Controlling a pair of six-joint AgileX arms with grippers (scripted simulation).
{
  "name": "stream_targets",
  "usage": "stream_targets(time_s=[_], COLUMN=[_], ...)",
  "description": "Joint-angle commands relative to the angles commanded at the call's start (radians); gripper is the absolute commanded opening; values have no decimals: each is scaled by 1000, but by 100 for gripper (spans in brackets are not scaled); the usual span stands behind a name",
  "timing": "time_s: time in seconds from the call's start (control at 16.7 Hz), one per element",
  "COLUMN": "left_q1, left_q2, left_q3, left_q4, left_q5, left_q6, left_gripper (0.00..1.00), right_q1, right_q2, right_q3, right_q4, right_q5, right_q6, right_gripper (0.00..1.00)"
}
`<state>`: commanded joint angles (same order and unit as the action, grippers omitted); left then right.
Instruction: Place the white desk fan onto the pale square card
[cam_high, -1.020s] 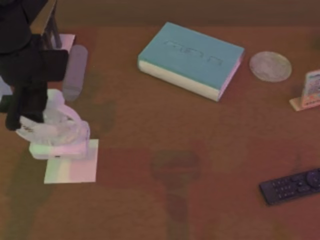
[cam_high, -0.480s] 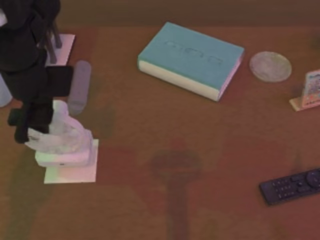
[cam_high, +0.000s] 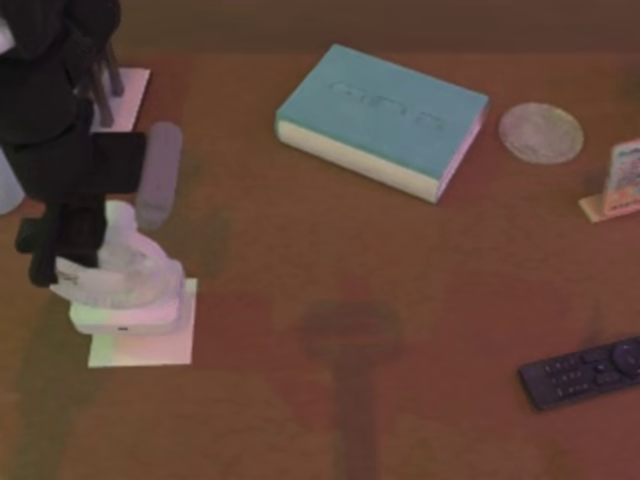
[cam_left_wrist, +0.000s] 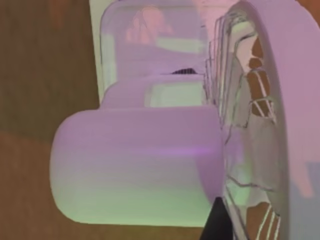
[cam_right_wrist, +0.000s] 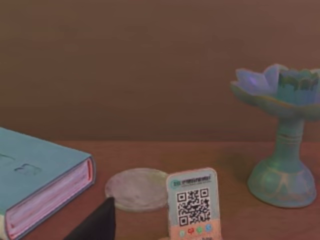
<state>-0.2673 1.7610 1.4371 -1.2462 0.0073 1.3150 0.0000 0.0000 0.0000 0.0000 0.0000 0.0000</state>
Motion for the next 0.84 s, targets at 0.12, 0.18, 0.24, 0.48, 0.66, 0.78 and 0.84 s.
stream_targets(time_s=[0.12,0.18,0.24,0.48,0.66,0.78,0.84], left_q1=[0,0,0,0,0,0,0], left_q2=[0,0,0,0,0,0,0], left_q3=[0,0,0,0,0,0,0], left_q4=[0,0,0,0,0,0,0], left_q5=[0,0,0,0,0,0,0], left_q6=[0,0,0,0,0,0,0], left_gripper=[53,60,68,98,100,100,100], right_q1=[0,0,0,0,0,0,0], right_q2=[0,0,0,0,0,0,0], right_q3=[0,0,0,0,0,0,0], right_q4=[0,0,0,0,0,0,0], right_q5=[0,0,0,0,0,0,0], right_q6=[0,0,0,0,0,0,0], right_gripper=[100,100,100,100,100,100,100])
